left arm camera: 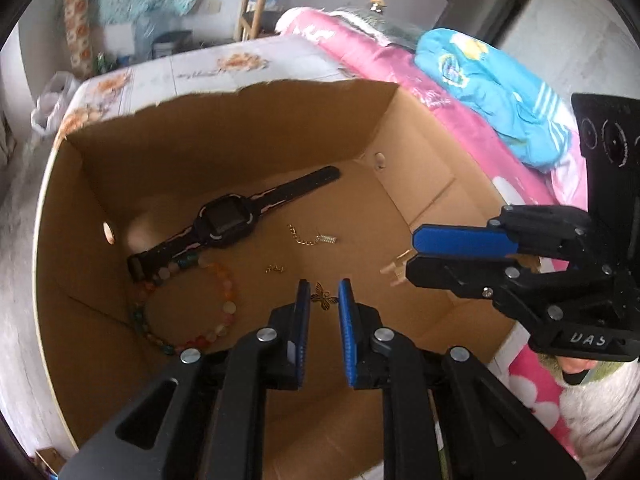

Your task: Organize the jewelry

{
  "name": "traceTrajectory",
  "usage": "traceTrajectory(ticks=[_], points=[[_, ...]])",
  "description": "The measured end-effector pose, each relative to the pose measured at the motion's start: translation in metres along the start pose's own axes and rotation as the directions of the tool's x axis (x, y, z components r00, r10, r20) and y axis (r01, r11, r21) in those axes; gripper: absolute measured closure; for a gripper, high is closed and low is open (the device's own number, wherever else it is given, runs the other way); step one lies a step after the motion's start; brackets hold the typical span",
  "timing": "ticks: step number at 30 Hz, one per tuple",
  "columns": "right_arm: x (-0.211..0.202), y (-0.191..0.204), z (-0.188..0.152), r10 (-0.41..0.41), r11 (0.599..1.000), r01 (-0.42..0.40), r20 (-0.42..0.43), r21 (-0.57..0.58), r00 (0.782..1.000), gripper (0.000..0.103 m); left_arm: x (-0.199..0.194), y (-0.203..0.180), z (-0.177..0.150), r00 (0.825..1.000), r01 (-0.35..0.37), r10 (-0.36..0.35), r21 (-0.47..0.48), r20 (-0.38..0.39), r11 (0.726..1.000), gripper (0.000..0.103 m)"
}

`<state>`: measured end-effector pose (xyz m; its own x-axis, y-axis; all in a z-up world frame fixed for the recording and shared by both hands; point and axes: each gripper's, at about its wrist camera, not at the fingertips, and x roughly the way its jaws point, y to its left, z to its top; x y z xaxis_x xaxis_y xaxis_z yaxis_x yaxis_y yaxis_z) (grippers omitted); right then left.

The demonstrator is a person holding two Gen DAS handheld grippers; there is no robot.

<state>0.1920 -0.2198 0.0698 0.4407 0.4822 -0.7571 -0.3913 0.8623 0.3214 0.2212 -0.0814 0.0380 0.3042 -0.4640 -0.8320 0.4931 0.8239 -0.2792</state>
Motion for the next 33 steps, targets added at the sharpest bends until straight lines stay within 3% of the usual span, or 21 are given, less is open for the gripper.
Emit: traceTrajectory(ticks=[5, 15, 21, 27, 28, 31, 33], points=[[-0.007, -0.012, 0.002, 0.012, 0.999, -0.013, 0.029, 0.043, 1.0, 0.082, -0.001, 0.01, 0.002, 1.0, 0.023, -0.022, -0.058, 0.01, 0.998, 0.083], [-0.033, -0.026, -0.004, 0.005, 0.995, -0.017, 0.113, 0.1, 0.994, 0.08, -0.02, 0.017, 0.004, 0.997, 0.03, -0.025, -0.077, 0.067, 0.997, 0.08], [-0.049, -0.023, -0.02, 0.013, 0.992, -0.034, 0.166, 0.123, 0.986, 0.078, -0.044, 0.017, -0.006, 0.991, 0.024, -0.014, -0.074, 0.13, 0.997, 0.07], [-0.077, 0.006, -0.053, 0.08, 0.995, -0.093, 0.24, 0.043, 0.967, 0.07, -0.082, 0.008, -0.041, 0.977, 0.049, -0.047, -0.006, 0.209, 0.999, 0.051], [-0.08, 0.012, -0.064, 0.105, 0.993, -0.113, 0.245, 0.021, 0.964, 0.069, -0.089, 0.006, -0.051, 0.974, 0.06, -0.062, 0.015, 0.217, 0.998, 0.043], [-0.08, 0.027, -0.089, 0.141, 0.99, -0.141, 0.221, -0.017, 0.965, 0.058, -0.1, 0.0, -0.076, 0.975, 0.071, -0.082, 0.06, 0.207, 0.996, 0.026], [-0.074, 0.036, -0.103, 0.143, 0.99, -0.14, 0.189, -0.029, 0.971, 0.051, -0.099, -0.002, -0.093, 0.982, 0.075, -0.085, 0.066, 0.169, 0.995, 0.02]])
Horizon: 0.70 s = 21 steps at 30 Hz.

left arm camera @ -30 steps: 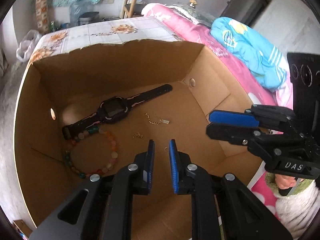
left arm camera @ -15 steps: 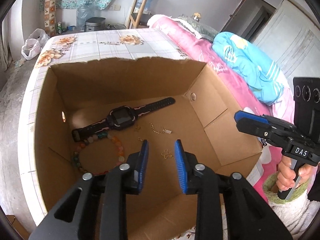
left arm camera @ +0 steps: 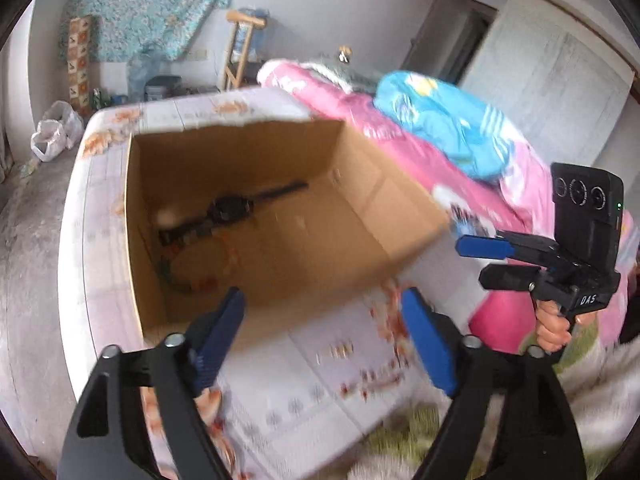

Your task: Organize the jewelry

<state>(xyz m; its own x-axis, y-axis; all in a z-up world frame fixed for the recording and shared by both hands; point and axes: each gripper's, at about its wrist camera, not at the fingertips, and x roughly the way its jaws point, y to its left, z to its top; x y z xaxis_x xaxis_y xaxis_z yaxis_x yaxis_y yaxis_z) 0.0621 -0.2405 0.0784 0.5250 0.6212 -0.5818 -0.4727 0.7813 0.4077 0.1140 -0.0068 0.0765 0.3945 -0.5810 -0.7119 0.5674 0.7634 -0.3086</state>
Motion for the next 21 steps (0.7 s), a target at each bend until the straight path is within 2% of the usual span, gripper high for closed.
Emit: traceTrajectory(ticks=[4, 6, 10, 12, 15, 21], points=[[0.027, 0.011, -0.031, -0.031, 0.999, 0.032, -0.106, 0.012, 0.994, 0.049, 0.015, 0.006, -0.032, 0.995, -0.038, 0.033, -0.05, -0.093, 0.998, 0.018], [0.04, 0.011, -0.04, -0.036, 0.998, 0.042, -0.14, 0.038, 0.989, 0.049, 0.03, 0.012, -0.048, 0.988, -0.08, 0.067, -0.085, -0.143, 0.993, 0.018], [0.067, 0.007, -0.05, -0.104, 0.991, 0.121, -0.217, 0.063, 0.971, 0.049, 0.064, 0.017, -0.068, 0.957, -0.201, 0.178, -0.078, -0.23, 0.977, 0.018], [0.074, 0.007, -0.05, -0.144, 0.985, 0.163, -0.24, 0.059, 0.96, 0.049, 0.07, 0.015, -0.073, 0.955, -0.205, 0.182, -0.078, -0.236, 0.976, 0.018], [0.078, 0.006, -0.048, -0.164, 0.981, 0.184, -0.239, 0.065, 0.957, 0.049, 0.076, 0.007, -0.073, 0.948, -0.235, 0.219, -0.043, -0.23, 0.971, 0.018], [0.081, 0.001, -0.047, -0.197, 0.971, 0.222, -0.235, 0.085, 0.952, 0.049, 0.092, -0.006, -0.075, 0.922, -0.304, 0.311, 0.064, -0.233, 0.95, 0.015]])
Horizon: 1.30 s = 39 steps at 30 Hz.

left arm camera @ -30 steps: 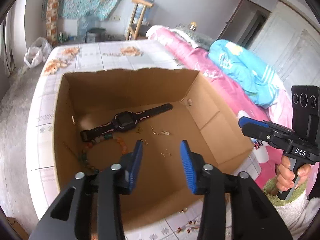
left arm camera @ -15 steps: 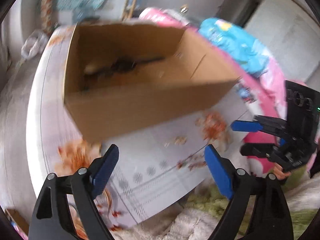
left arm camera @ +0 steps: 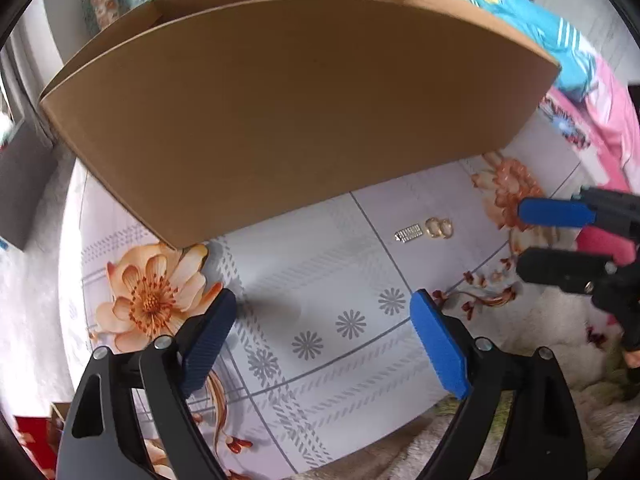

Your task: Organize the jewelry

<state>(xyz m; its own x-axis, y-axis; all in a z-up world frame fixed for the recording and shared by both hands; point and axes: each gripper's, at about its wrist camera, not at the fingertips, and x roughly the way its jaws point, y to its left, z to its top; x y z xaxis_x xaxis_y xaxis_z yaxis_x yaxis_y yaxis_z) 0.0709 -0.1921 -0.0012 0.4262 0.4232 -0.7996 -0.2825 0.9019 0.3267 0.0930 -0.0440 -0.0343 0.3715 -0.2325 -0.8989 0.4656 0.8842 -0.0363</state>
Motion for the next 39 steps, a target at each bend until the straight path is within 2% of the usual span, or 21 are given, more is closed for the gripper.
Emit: traceTrajectory(ticks=[2, 8, 39], points=[[0.001, 0.001, 0.002, -0.001, 1.0, 0.001, 0.001, 0.011, 1.0, 0.049, 0.004, -0.007, -0.001, 1.0, -0.027, 0.027, 0.035, -0.002, 0.999, 0.011], [0.004, -0.006, 0.007, 0.0, 0.999, 0.0, 0.001, 0.035, 1.0, 0.049, 0.007, -0.014, 0.003, 1.0, -0.022, 0.022, 0.038, -0.002, 0.999, 0.006], [0.008, -0.004, 0.005, 0.018, 0.999, -0.019, 0.008, 0.047, 1.0, 0.049, 0.007, -0.014, 0.001, 1.0, -0.025, 0.025, 0.025, 0.014, 0.999, 0.005]])
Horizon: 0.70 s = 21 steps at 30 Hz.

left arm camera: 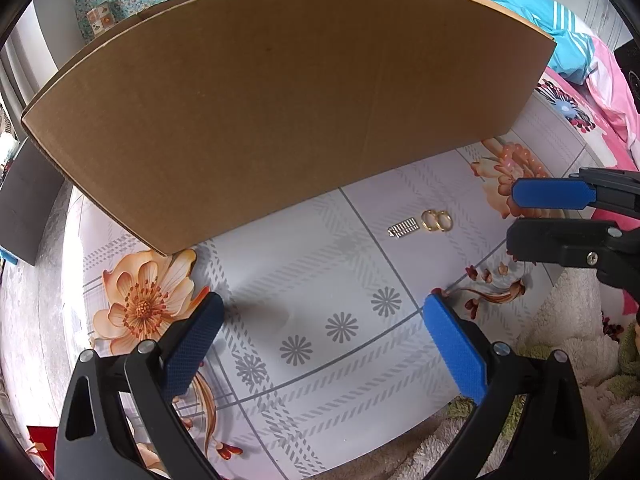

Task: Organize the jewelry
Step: 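Withdraw both grippers from the box back over the gold rings on the sheet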

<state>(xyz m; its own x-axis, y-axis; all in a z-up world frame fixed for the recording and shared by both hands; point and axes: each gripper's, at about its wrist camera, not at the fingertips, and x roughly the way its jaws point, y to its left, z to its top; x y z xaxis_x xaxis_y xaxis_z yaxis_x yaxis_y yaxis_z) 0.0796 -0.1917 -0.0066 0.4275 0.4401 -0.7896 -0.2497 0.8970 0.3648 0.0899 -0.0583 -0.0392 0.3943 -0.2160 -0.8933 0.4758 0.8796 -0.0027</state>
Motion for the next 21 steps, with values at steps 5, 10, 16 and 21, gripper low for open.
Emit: traceTrajectory(ticks=[5, 10, 16, 21], points=[[0.0003, -0.0001, 0.0001, 0.003, 1.0, -0.003, 0.0, 0.002, 1.0, 0.049, 0.0002, -0.0001, -0.0001, 1.0, 0.0, 0.0, 0.0, -0.001, 1.0, 0.005], [0.0003, -0.0014, -0.0003, 0.003, 1.0, -0.003, 0.002, 0.001, 1.0, 0.049, 0.0003, 0.0, -0.0001, 1.0, 0.0, 0.0, 0.0, 0.0, 1.0, 0.005], [-0.0029, -0.0059, -0.0024, -0.011, 1.0, 0.012, 0.015, -0.029, 1.0, 0.053, 0.0006, -0.0003, 0.0002, 1.0, 0.0, 0.0, 0.0, -0.002, 1.0, 0.005], [0.0029, -0.0046, 0.0005, -0.004, 0.996, 0.005, 0.006, -0.092, 1.0, 0.061, 0.0004, -0.0001, -0.0003, 1.0, 0.0, 0.0, 0.0, 0.003, 1.0, 0.005]])
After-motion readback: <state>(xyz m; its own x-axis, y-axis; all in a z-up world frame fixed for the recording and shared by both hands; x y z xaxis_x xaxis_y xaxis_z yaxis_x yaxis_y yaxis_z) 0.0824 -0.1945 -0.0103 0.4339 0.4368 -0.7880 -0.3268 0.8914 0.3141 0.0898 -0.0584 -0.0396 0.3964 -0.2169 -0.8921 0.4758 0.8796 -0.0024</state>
